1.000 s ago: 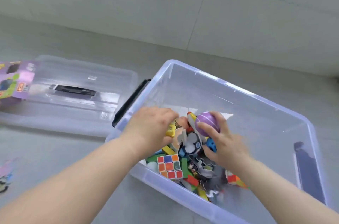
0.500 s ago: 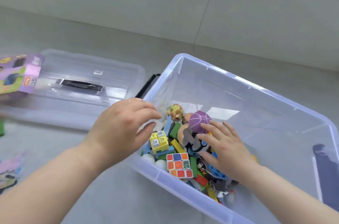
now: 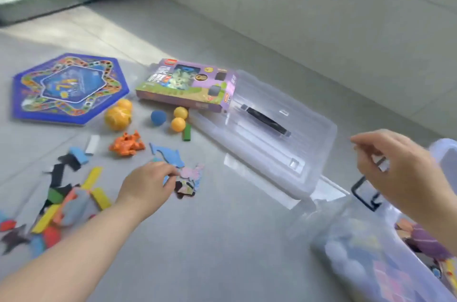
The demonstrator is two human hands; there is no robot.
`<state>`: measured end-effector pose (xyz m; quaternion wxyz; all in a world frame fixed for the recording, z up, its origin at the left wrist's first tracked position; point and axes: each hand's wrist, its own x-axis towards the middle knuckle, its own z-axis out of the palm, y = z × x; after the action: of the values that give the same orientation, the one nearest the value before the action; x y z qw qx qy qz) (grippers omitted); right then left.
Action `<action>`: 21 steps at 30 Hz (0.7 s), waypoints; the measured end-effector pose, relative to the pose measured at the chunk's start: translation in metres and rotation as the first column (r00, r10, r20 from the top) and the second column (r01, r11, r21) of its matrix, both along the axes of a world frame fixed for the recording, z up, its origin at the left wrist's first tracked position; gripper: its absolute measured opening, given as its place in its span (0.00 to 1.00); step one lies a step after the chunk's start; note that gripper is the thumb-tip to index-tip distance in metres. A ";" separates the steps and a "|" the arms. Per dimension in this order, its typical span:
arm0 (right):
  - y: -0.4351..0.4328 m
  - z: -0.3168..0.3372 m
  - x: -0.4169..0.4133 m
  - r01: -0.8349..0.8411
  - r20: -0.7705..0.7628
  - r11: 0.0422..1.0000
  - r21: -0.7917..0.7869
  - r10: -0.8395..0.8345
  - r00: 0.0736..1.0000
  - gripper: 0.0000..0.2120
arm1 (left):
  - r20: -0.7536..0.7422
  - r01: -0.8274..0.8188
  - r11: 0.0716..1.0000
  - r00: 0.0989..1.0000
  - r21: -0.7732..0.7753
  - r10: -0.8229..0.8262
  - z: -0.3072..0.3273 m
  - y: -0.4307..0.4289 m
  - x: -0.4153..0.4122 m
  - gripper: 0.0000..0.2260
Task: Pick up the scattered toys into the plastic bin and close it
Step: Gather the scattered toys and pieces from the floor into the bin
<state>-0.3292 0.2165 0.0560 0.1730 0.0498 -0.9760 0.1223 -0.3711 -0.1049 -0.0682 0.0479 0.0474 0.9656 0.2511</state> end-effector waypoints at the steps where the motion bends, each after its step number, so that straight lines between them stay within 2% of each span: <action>1: -0.022 -0.002 -0.013 -0.045 0.050 0.998 0.044 0.042 0.998 0.16 | 0.068 -0.037 0.998 0.997 -0.044 0.040 -0.005 -0.016 0.005 0.11; 3: -0.065 -0.003 -0.035 -0.125 0.159 0.981 0.149 0.101 0.982 0.10 | 0.156 -0.060 0.993 0.985 -0.104 0.076 -0.012 -0.044 0.011 0.12; 7: -0.144 -0.009 -0.067 -0.211 0.503 0.949 0.234 0.068 0.862 0.18 | 0.244 -0.157 0.984 0.954 -0.086 0.173 -0.018 -0.085 0.018 0.14; 10: -0.183 -0.028 -0.078 -0.234 0.623 0.959 0.162 0.085 0.778 0.20 | 0.244 -0.178 0.976 0.948 -0.127 0.205 -0.018 -0.102 0.021 0.15; 13: -0.193 -0.054 -0.080 -0.317 0.761 0.940 0.129 0.111 0.639 0.24 | 0.255 -0.192 0.973 0.941 -0.129 0.220 -0.018 -0.113 0.012 0.16; 15: -0.191 -0.069 -0.093 -0.354 0.803 0.925 0.137 0.105 0.586 0.27 | 0.258 -0.184 0.976 0.943 -0.116 0.209 -0.017 -0.115 -0.004 0.17; 16: -0.190 -0.077 -0.104 -0.350 0.801 0.928 0.130 0.110 0.588 0.28 | 0.245 -0.181 0.977 0.948 -0.115 0.204 -0.016 -0.114 -0.014 0.17; 21: -0.199 -0.118 -0.164 -0.240 0.721 0.971 -0.022 0.182 0.669 0.31 | 0.149 -0.228 0.973 0.961 -0.042 0.231 -0.015 -0.104 -0.060 0.21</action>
<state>-0.4928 0.0177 -0.0621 -0.2391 0.1168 -0.9571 0.1145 -0.4314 -0.2087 -0.0827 0.0929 -0.0847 0.9610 0.2462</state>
